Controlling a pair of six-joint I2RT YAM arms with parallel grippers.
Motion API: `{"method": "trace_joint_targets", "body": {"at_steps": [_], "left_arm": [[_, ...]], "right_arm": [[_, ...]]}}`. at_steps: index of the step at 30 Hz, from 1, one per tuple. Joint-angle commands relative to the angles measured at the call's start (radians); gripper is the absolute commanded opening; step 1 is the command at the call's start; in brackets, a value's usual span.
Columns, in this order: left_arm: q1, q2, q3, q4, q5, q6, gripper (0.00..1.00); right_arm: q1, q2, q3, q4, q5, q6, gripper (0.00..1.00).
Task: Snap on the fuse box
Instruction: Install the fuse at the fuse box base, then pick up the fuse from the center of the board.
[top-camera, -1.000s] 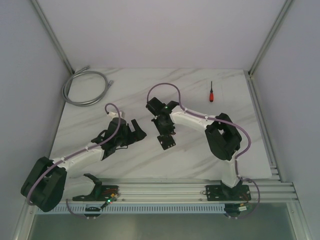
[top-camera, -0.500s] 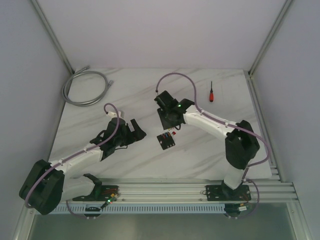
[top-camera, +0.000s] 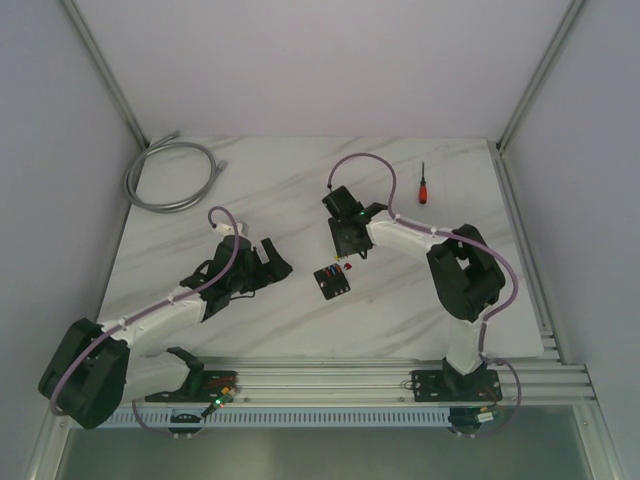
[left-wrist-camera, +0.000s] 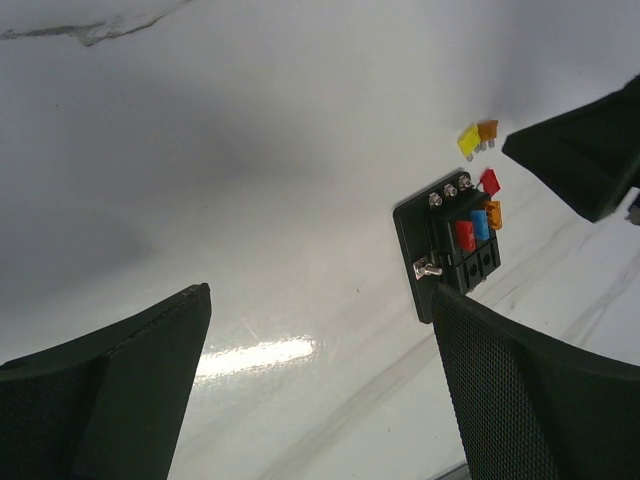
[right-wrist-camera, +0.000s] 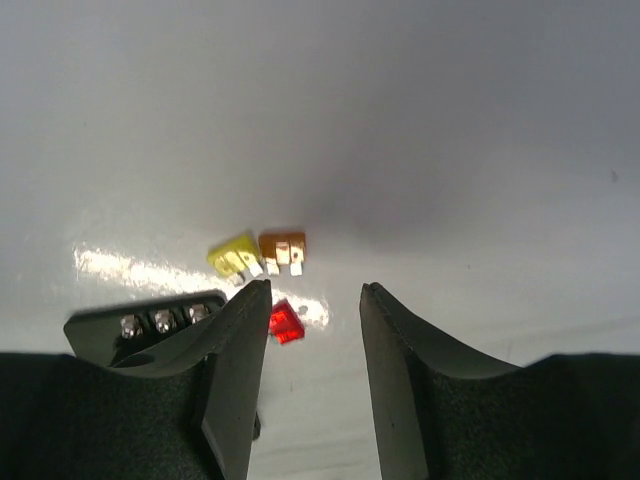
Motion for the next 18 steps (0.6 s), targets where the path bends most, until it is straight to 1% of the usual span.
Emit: {"method": "trace_joint_targets", "body": {"at_steps": [1, 9, 18], "left_arm": [[0.005, 0.016, 0.029, -0.014, 0.009, 0.001, 1.00], [0.005, 0.030, 0.030, -0.014, 0.011, 0.005, 1.00], [0.005, 0.037, 0.032, -0.013, 0.011, 0.004, 1.00]], "right_arm": [[-0.002, 0.056, 0.050, 0.058, 0.015, -0.010, 0.48], [-0.005, 0.114, 0.054, 0.064, 0.011, -0.002, 0.46], [-0.045, 0.094, 0.011, 0.055, 0.013, -0.009, 0.36]]}}
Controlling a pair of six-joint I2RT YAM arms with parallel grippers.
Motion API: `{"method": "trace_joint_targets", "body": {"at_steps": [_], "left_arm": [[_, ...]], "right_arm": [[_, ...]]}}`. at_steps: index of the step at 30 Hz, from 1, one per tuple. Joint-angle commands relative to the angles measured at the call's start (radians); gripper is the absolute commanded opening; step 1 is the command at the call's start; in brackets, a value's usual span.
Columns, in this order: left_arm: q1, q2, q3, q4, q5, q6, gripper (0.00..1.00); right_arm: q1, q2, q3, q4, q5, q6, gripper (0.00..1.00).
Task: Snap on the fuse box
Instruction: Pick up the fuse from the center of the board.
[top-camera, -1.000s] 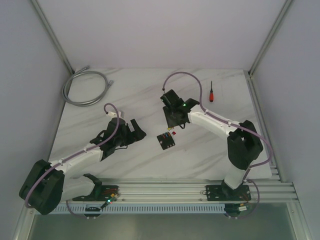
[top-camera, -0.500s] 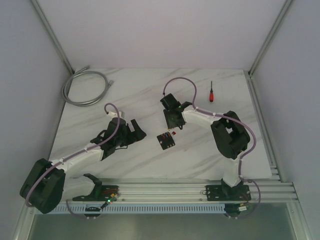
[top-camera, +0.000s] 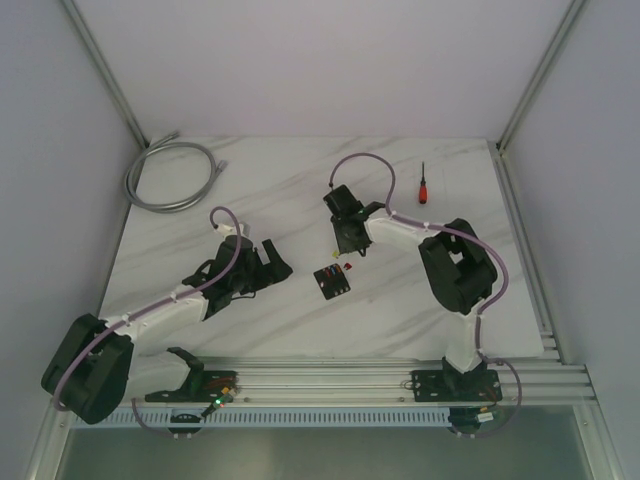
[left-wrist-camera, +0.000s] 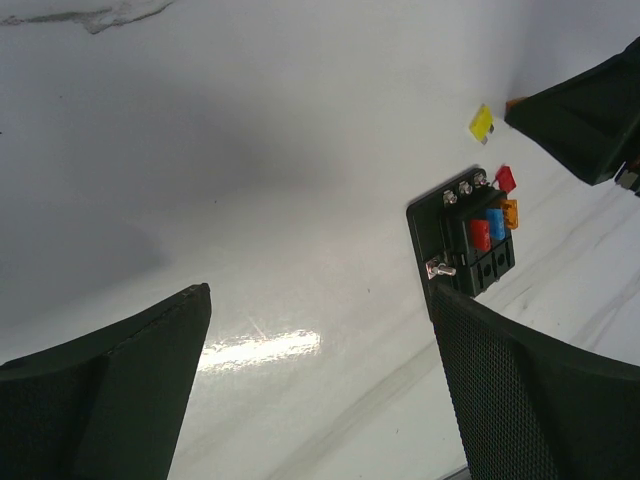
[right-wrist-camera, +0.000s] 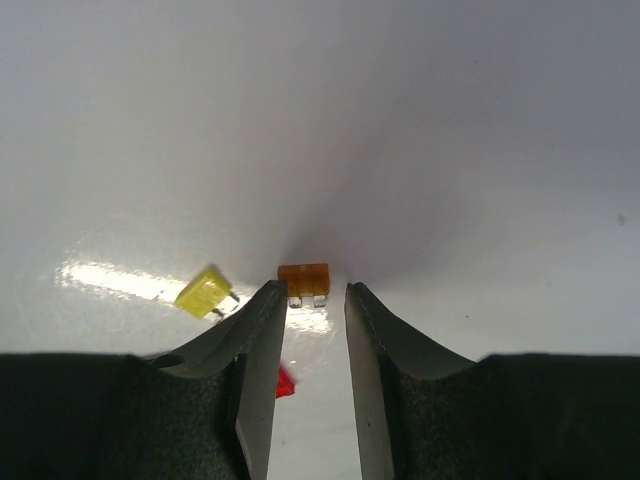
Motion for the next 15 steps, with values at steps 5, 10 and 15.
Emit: {"method": "trace_joint_targets", "body": {"at_steps": [5, 10, 15], "left_arm": [[0.005, 0.007, 0.029, -0.012, 0.015, 0.004, 1.00], [0.005, 0.003, 0.031, -0.013, 0.015, 0.002, 1.00], [0.005, 0.003, 0.029, -0.012, 0.015, 0.001, 1.00]], "right_arm": [[-0.034, -0.023, -0.023, -0.013, -0.014, -0.018, 0.37], [-0.034, -0.057, -0.010, 0.008, -0.002, -0.028, 0.46], [-0.033, -0.036, 0.020, 0.008, -0.001, -0.039, 0.49]]}}
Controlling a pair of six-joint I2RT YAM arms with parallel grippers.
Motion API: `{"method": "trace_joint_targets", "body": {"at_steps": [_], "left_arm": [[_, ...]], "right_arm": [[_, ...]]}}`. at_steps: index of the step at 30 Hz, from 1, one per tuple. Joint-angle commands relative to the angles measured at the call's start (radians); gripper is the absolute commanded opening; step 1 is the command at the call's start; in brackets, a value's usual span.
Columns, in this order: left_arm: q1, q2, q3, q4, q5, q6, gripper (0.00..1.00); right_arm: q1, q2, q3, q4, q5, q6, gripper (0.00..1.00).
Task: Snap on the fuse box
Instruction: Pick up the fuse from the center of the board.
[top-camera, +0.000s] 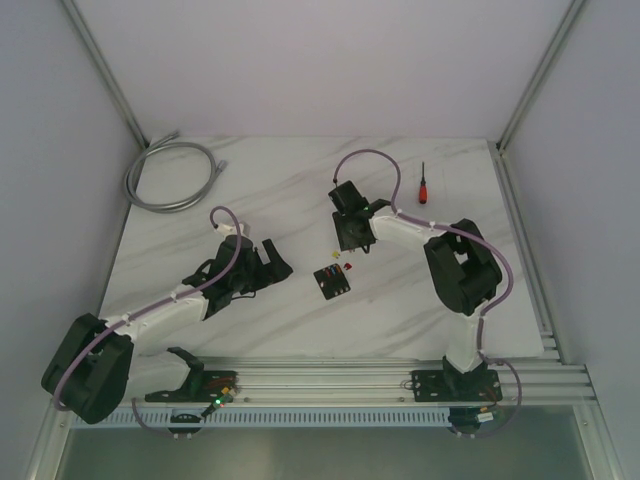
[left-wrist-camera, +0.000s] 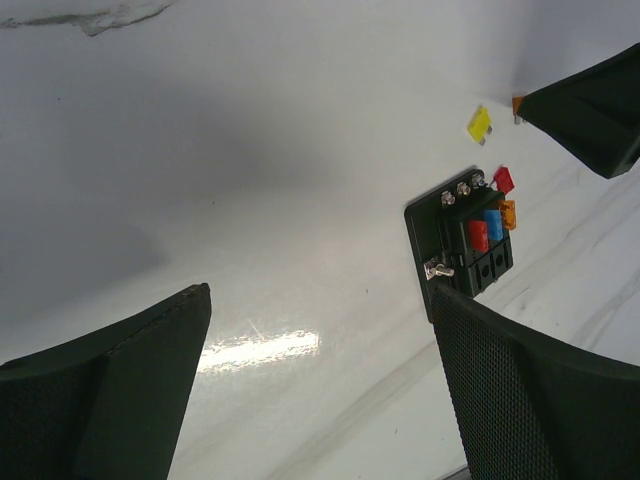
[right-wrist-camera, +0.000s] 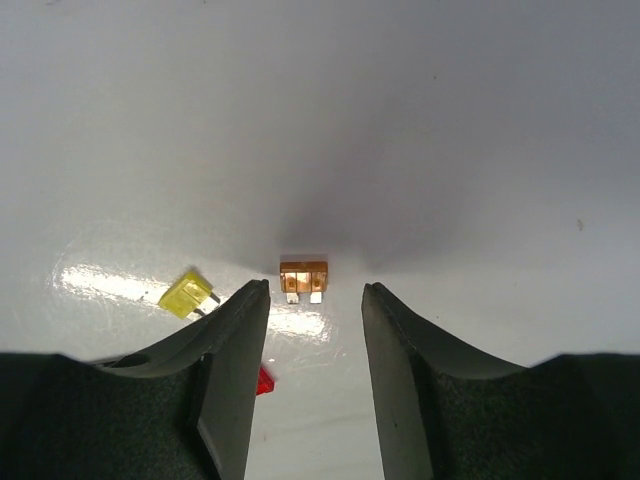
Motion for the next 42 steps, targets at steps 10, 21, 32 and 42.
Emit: {"method": "trace_joint_targets", "body": {"at_steps": [10, 21, 32, 42], "left_arm": [[0.005, 0.003, 0.026, -0.012, 0.016, 0.001, 1.00], [0.005, 0.003, 0.026, -0.009, 0.018, -0.001, 1.00], [0.005, 0.009, 0.028, -0.003, 0.023, 0.000, 1.00], [0.000, -0.003, 0.038, 0.040, 0.058, -0.010, 1.00]], "right_arm": [[0.001, 0.030, 0.040, 0.007, -0.010, 0.003, 0.47], [0.001, 0.069, 0.043, 0.004, -0.023, 0.011, 0.42], [0.001, 0.078, 0.026, -0.004, -0.015, 0.014, 0.30], [0.002, -0.020, -0.035, 0.042, -0.018, 0.056, 0.23]]}}
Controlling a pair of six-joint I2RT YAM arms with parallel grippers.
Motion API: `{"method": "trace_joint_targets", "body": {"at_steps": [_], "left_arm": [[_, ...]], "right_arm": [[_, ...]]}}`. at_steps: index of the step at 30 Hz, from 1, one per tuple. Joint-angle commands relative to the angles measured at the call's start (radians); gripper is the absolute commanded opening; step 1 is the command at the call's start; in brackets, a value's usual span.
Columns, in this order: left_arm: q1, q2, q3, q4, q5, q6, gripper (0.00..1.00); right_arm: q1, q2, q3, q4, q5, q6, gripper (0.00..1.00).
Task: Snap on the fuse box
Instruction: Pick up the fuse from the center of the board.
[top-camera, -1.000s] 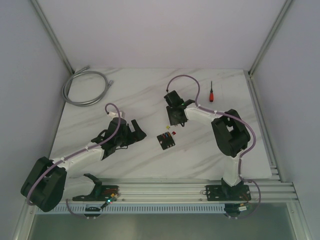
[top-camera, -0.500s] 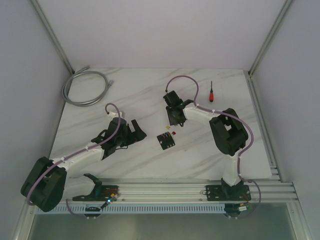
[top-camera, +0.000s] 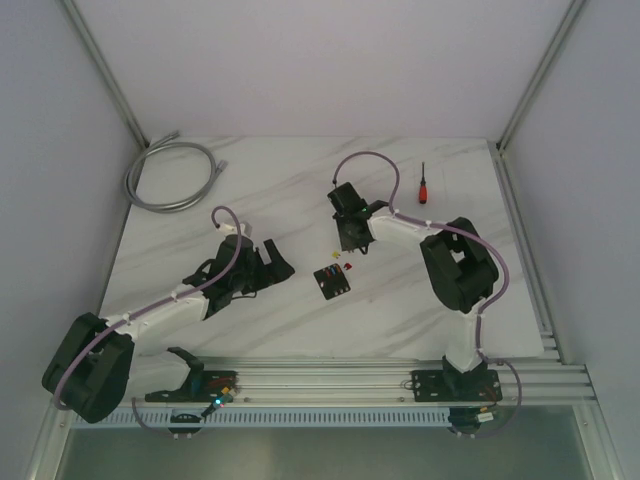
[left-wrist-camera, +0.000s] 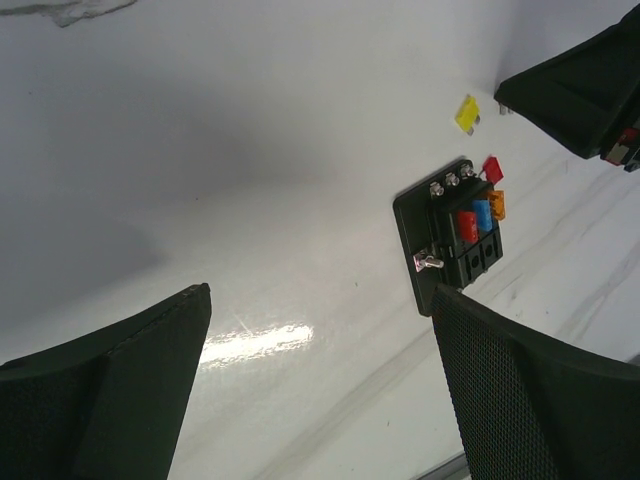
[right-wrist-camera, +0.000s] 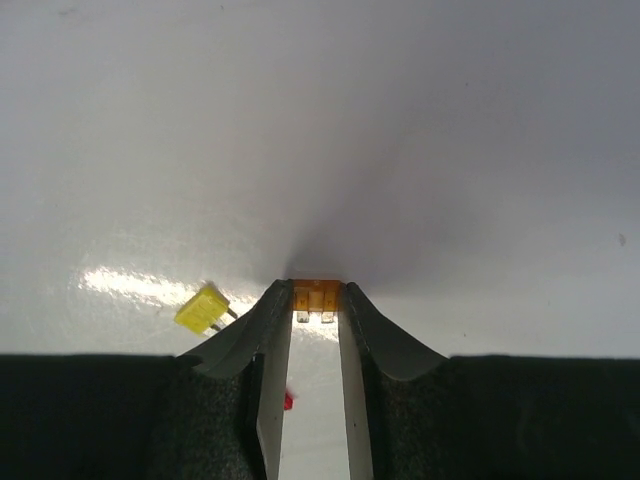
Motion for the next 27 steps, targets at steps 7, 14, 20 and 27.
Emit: {"method": "trace_joint_targets", "body": {"at_steps": [7, 14, 20, 27], "left_arm": [[-0.051, -0.014, 0.074, 0.107, 0.010, -0.015, 1.00], [-0.169, 0.007, 0.122, 0.225, -0.077, 0.004, 0.96], [-0.246, 0.036, 0.095, 0.411, -0.125, 0.009, 0.80], [-0.294, 0.063, 0.106, 0.505, -0.146, 0.042, 0.63]], "right_arm": [[0.018, -0.208, -0.135, 0.077, -0.019, 0.117, 0.23], [0.063, -0.404, -0.240, 0.151, -0.011, 0.231, 0.23], [0.107, -0.558, -0.318, 0.228, -0.011, 0.328, 0.22], [0.145, -0.649, -0.367, 0.265, -0.012, 0.393, 0.22]]}}
